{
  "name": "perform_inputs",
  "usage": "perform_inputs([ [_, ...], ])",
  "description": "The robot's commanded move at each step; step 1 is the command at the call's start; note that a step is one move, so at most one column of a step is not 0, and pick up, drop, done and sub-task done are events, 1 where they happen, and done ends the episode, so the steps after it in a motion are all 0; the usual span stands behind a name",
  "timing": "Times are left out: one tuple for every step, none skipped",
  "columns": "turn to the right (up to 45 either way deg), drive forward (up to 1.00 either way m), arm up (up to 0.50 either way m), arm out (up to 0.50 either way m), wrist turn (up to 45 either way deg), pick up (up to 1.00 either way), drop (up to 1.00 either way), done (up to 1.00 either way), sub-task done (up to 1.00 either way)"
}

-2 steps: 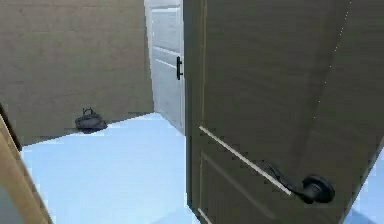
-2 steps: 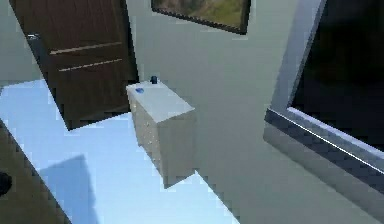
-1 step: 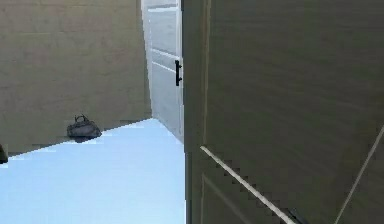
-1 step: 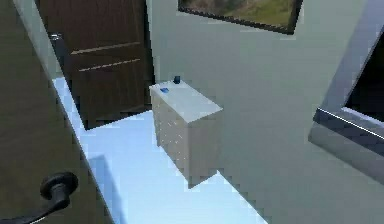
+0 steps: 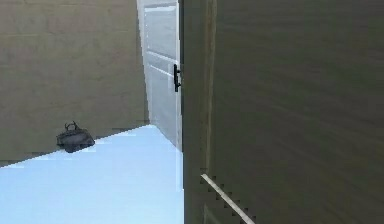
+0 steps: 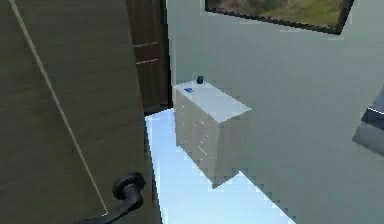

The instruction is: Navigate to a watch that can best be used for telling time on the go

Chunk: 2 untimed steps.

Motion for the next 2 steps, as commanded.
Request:
perform_inputs([
  [45.0,0.00,0.00,0.00,0.0,0.00,0.00,0.00,0.00],
  [45.0,0.00,0.00,0.00,0.0,0.00,0.00,0.00,0.00],
])
